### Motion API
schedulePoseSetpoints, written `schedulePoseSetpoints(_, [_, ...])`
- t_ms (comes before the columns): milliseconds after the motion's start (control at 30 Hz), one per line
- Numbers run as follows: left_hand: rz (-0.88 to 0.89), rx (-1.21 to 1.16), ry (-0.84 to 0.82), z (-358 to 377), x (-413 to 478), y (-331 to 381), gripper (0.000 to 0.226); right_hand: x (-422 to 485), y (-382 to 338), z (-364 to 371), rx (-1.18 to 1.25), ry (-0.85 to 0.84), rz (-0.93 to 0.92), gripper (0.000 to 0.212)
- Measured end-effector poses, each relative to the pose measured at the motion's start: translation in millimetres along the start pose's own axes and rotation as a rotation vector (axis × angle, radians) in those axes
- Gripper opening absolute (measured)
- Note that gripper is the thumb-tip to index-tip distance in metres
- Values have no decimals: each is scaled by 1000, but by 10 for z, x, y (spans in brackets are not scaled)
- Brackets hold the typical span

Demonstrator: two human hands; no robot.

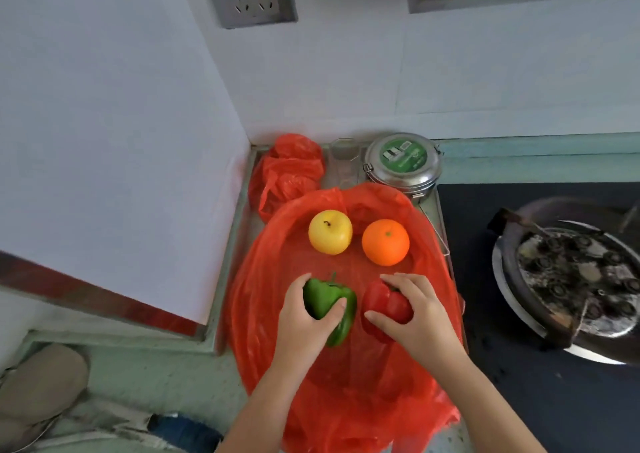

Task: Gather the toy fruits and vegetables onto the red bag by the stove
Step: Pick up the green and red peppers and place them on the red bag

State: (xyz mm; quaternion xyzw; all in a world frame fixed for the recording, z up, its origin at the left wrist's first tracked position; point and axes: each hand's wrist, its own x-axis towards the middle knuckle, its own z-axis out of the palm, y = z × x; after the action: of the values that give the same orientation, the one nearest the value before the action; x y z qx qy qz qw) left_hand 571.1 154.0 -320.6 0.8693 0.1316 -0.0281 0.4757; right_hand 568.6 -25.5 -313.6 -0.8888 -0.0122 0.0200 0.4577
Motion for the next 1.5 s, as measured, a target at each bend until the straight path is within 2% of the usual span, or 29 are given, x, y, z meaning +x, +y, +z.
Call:
schedulePoseSetpoints(167, [-25, -14, -13, 58, 199, -14, 68, 178, 121, 96, -20, -58, 30, 58])
schedulePoseSetpoints(567, [-66, -15, -31, 227, 469, -12, 64, 376, 215, 113, 58, -55, 92, 59])
schedulePoseSetpoints(800, [87, 115, -5, 189, 479, -22, 65, 387, 235, 57, 66, -39, 77, 64])
schedulePoseSetpoints(1200, [163, 138, 8, 132, 442, -35, 67, 336, 225, 27, -51, 15, 37, 64])
schedulePoseSetpoints(1500, [267, 243, 32, 69, 410, -41, 65, 221, 161, 2, -152, 77, -16, 57])
